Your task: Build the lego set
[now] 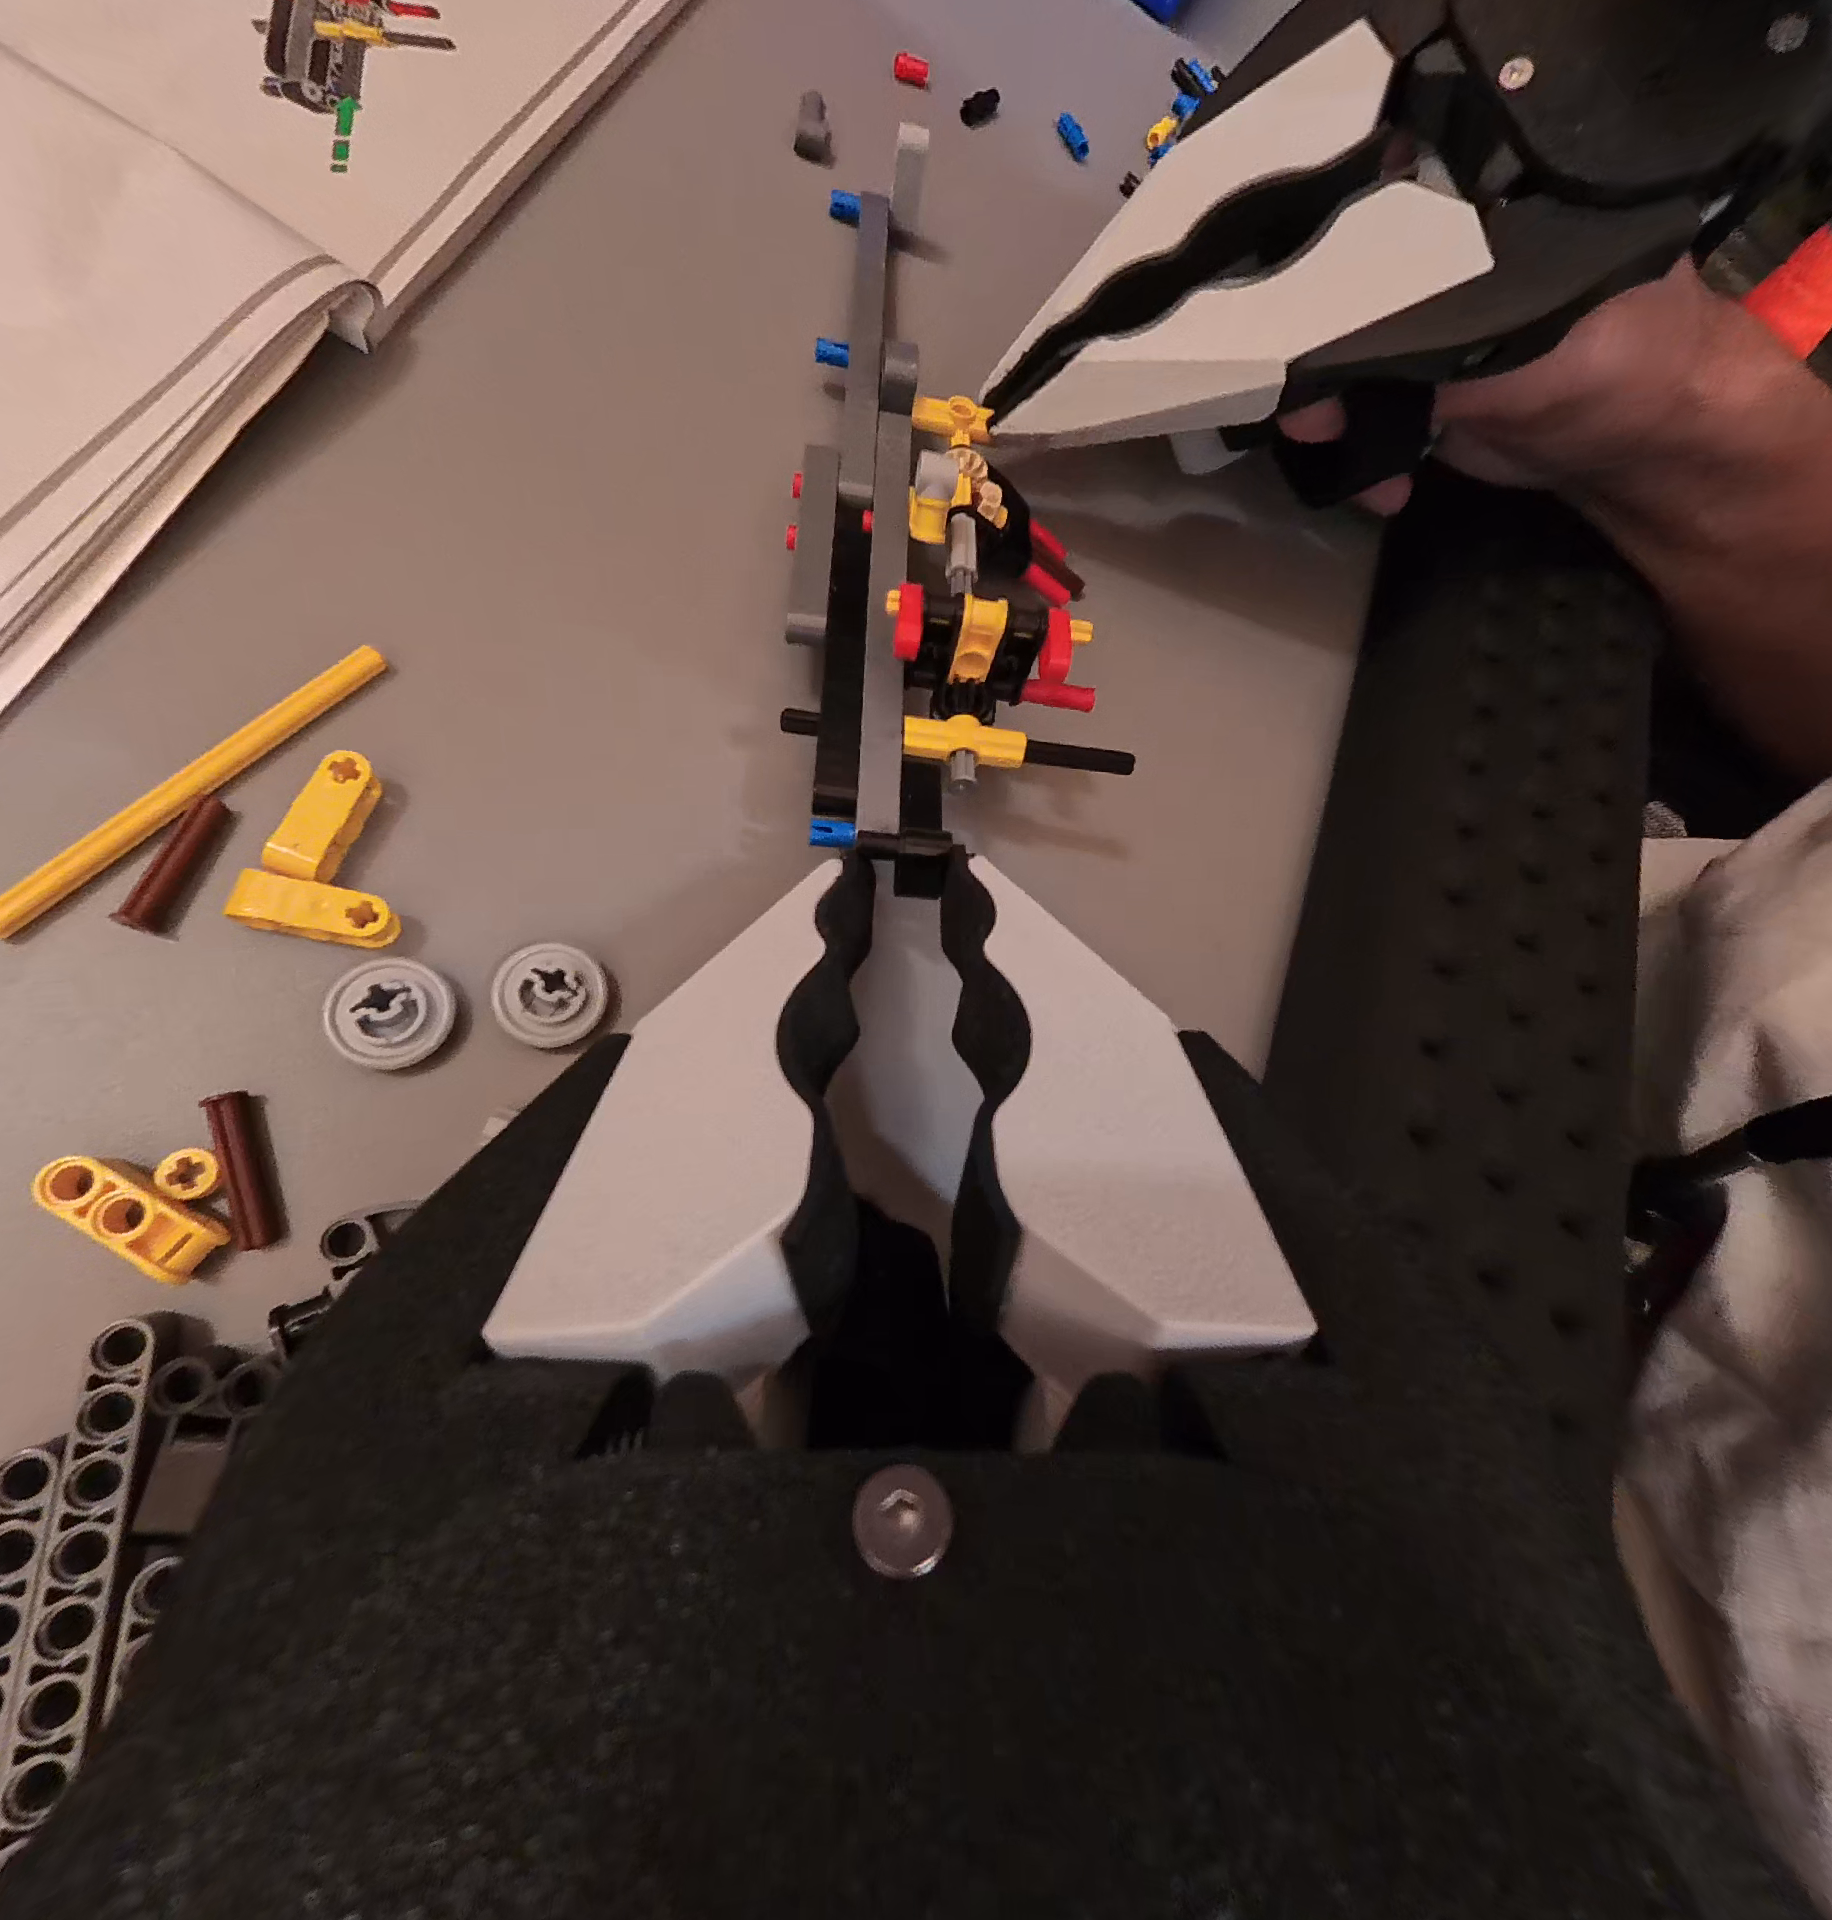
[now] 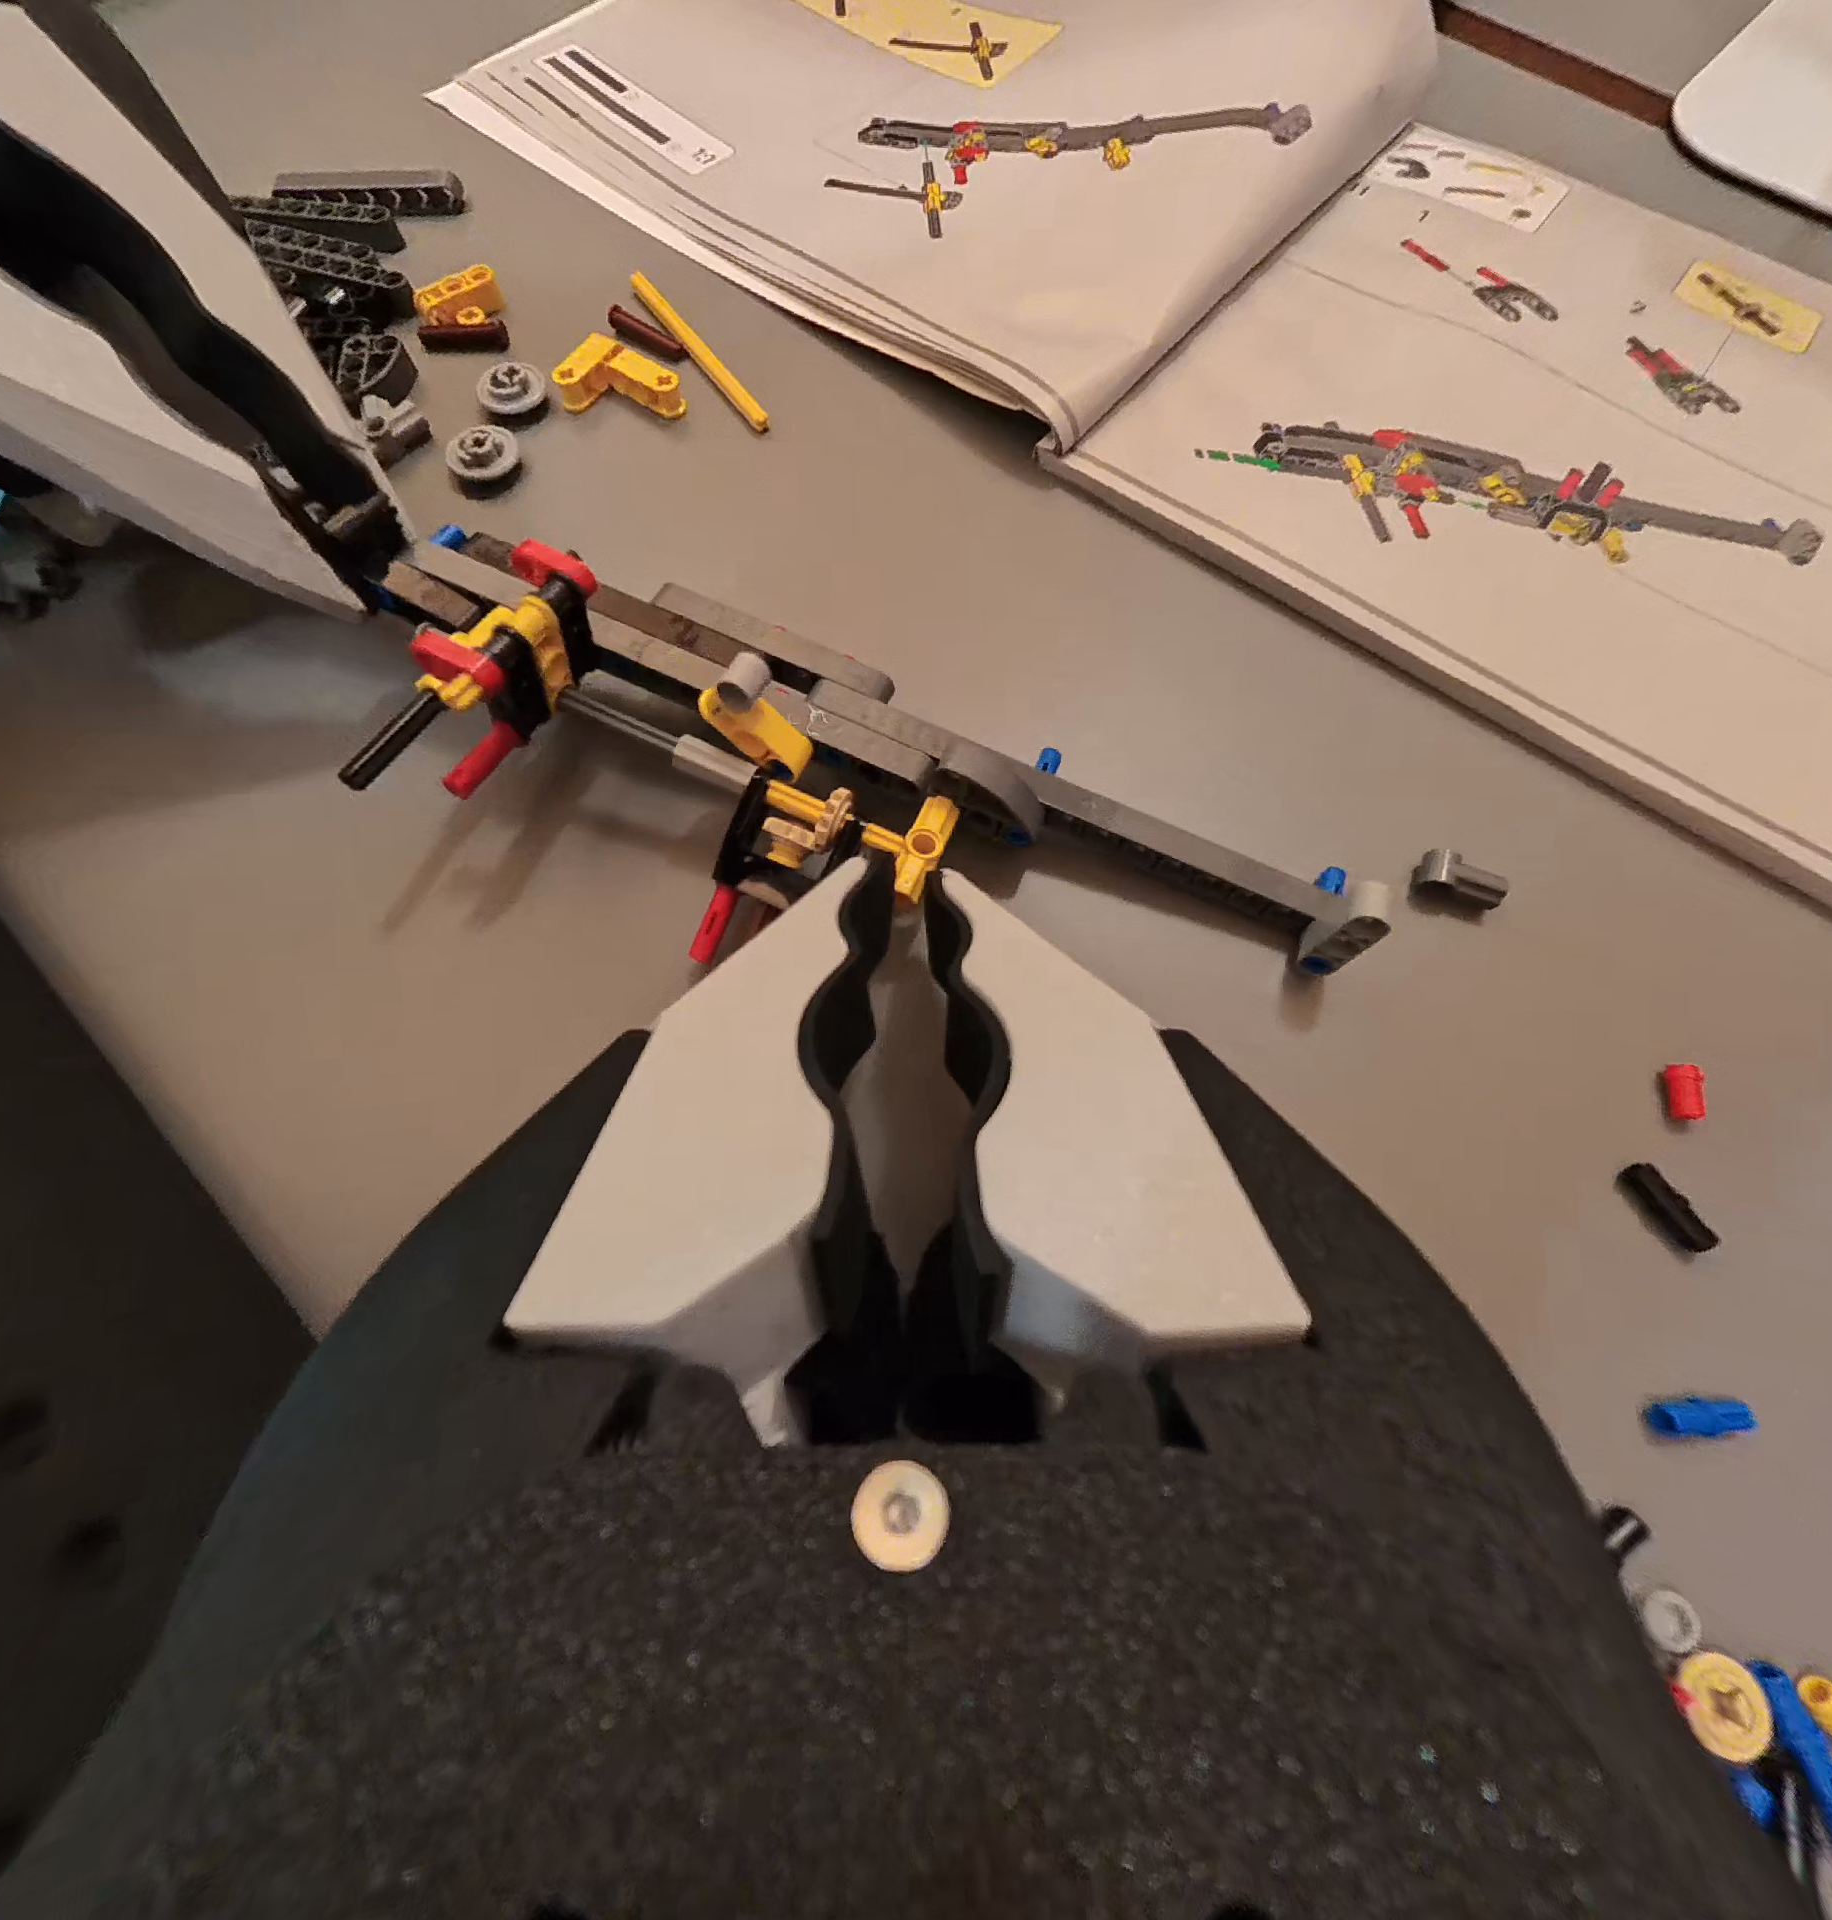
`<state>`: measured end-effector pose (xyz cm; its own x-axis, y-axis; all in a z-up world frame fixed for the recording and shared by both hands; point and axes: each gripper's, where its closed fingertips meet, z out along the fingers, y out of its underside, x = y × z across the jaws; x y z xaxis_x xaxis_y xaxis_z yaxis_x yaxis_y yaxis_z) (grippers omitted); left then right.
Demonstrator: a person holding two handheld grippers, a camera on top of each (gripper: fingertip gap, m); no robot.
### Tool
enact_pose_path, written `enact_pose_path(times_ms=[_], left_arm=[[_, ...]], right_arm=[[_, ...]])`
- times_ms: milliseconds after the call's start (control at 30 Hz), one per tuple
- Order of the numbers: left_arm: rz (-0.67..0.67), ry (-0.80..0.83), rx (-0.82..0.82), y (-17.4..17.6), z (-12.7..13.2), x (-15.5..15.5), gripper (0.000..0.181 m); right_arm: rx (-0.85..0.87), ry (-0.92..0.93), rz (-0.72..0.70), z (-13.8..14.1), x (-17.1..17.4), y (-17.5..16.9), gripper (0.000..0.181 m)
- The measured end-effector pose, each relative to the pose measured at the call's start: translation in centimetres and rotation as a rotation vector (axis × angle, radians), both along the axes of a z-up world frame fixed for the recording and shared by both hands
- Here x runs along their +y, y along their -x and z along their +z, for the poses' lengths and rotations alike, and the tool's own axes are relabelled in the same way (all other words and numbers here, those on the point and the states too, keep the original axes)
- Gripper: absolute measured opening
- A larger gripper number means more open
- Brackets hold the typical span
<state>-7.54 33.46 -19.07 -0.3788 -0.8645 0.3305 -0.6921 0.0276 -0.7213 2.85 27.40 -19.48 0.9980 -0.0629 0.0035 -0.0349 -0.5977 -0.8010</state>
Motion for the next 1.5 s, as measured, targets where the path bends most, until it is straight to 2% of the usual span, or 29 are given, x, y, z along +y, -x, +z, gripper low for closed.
enact_pose_path(times_ms=[100, 200, 300, 400, 467, 533, 600, 700, 800, 900, 1033, 1200, 1233, 1300, 1367, 1500], left_arm=[[0.016, 0.002, -0.006, -0.1, 0.1, 0.3, 0.011], [0.014, -0.017, -0.033, -0.1, 0.4, 0.6, 0.007], [-0.005, -0.072, -0.055, 0.0, 0.2, 0.7, 0.007], [-0.037, -0.13, -0.13, 0.0, 1.1, 0.4, 0.007], [-0.051, -0.175, -0.182, 0.0, 1.6, 0.3, 0.007], [-0.052, -0.197, -0.204, 0.0, 1.9, 0.4, 0.007], [-0.033, -0.173, -0.221, -0.2, 2.4, 0.5, 0.007], [0.005, -0.076, -0.277, -0.4, 4.3, 0.9, 0.007], [0.044, -0.017, -0.326, -0.5, 5.7, 1.5, 0.006], [0.041, 0.012, -0.318, -0.5, 5.7, 1.4, 0.006], [0.022, 0.017, -0.318, -0.3, 5.8, 0.9, 0.007], [0.016, 0.017, -0.295, -0.3, 5.3, 0.8, 0.006], [0.018, 0.02, -0.292, -0.2, 5.2, 0.9, 0.007], [0.006, 0.036, -0.285, 0.1, 5.1, 0.9, 0.006], [-0.009, 0.019, -0.282, 0.3, 4.8, 0.9, 0.006], [-0.036, -0.012, -0.294, 0.8, 4.6, 0.7, 0.006]], right_arm=[[-0.058, -0.002, 0.013, 0.4, 0.0, 0.4, 0.006], [0.047, 0.001, -0.034, 0.5, -0.3, 0.1, 0.01], [0.315, 0.044, -0.056, 0.0, -0.6, 0.4, 0.019], [0.635, -0.003, -0.047, 1.0, -0.7, 1.5, 0.019], [0.84, -0.006, -0.039, 1.2, -0.7, 2.0, 0.028], [0.962, -0.039, -0.039, 1.7, -0.8, 1.9, 0.027], [0.988, -0.105, -0.02, 2.9, -0.9, 1.6, 0.018], [0.964, -0.187, -0.028, 4.9, -1.3, 0.7, 0.022], [0.947, -0.134, -0.053, 4.2, -1.6, 0.6, 0.029], [0.991, -0.087, -0.04, 3.4, -1.1, 1.6, 0.035], [0.932, 0.033, -0.024, 1.5, -0.4, 2.9, 0.035], [1.14, -0.076, -0.023, 3.0, 0.4, 2.5, 0.03], [1.16, -0.089, -0.031, 3.2, 0.4, 2.3, 0.026], [1.211, -0.17, -0.05, 4.2, 0.6, 1.4, 0.006], [1.295, -0.198, -0.014, 5.1, 0.6, 1.4, 0.006], [1.33, -0.195, 0.04, 5.8, 0.9, 1.6, 0.006]])
